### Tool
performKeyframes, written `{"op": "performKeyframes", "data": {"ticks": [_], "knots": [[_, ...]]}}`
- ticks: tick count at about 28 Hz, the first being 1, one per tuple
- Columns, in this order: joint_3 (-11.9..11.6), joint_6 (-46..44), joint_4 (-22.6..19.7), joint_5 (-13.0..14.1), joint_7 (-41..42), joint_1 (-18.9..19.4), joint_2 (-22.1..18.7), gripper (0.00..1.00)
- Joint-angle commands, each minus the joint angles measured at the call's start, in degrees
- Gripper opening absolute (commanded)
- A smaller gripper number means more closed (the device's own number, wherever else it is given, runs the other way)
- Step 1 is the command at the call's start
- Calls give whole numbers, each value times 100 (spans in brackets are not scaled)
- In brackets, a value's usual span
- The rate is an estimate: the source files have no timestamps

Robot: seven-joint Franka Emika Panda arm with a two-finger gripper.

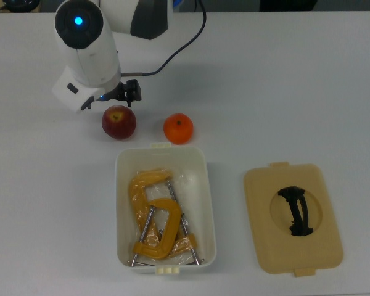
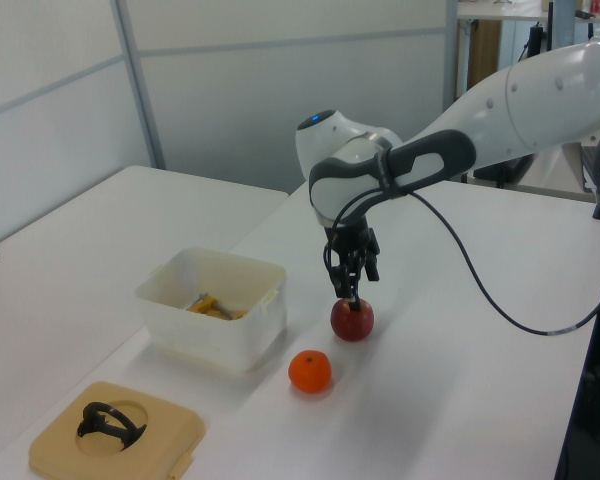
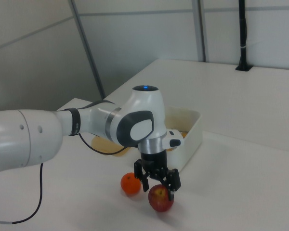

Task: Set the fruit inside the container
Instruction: 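Close the gripper around the red apple and lift it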

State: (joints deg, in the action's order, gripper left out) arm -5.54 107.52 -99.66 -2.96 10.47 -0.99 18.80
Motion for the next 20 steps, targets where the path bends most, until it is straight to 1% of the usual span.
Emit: {"op": "performKeyframes", "data": {"ticks": [1, 4, 6, 12, 13, 15, 16, 18, 20], "knots": [[17, 295, -19, -55, 121, 55, 150, 100], [35, 357, -19, -46, 121, 81, 255, 100], [131, 375, -19, -46, 104, 99, 317, 100], [149, 629, -19, -64, 25, 117, 431, 100], [149, 647, -10, -73, 16, 117, 458, 97], [141, 639, -10, -90, 7, 117, 449, 72], [140, 595, 8, -90, 7, 108, 406, 55], [132, 551, 86, -90, 7, 99, 326, 49], [123, 524, 113, -81, -1, 90, 204, 47]]}}
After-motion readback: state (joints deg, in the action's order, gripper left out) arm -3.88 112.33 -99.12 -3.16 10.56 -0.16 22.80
